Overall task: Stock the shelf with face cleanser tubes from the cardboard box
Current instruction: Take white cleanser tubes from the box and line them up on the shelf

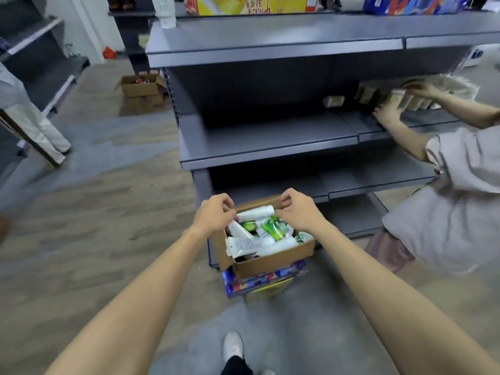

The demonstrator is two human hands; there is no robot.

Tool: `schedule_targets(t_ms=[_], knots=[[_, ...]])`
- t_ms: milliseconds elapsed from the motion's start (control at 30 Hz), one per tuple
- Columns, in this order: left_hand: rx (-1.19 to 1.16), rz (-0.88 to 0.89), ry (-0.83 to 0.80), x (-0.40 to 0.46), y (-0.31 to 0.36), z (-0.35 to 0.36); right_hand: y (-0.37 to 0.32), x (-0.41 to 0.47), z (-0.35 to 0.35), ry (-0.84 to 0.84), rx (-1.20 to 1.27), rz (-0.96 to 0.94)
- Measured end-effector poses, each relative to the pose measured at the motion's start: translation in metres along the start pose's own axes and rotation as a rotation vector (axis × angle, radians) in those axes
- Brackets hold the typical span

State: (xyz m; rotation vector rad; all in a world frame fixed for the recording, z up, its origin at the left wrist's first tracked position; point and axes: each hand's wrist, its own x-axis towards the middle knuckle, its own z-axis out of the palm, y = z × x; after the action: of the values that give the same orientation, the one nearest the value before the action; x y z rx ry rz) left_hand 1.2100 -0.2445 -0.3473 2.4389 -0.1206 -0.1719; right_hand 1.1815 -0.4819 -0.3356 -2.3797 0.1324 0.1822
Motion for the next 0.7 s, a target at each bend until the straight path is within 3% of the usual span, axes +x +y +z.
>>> schedule_targets(t_ms=[100,467,700], knots=[[-0.022,-0.046,-0.043,0.001,-0.012,0.016,0.012,0.008,0.015,-0.018,-0.034,0.028],[-0.221,-0.322,-0.099,0.011,-0.083,0.070,0.035,0.040,0.106,-0.335,-0.147,0.123],[-0.169,-0.328,-0.225,0.021,-0.102,0.091,0.038,0.048,0.151,-0.395,-0.204,0.091]])
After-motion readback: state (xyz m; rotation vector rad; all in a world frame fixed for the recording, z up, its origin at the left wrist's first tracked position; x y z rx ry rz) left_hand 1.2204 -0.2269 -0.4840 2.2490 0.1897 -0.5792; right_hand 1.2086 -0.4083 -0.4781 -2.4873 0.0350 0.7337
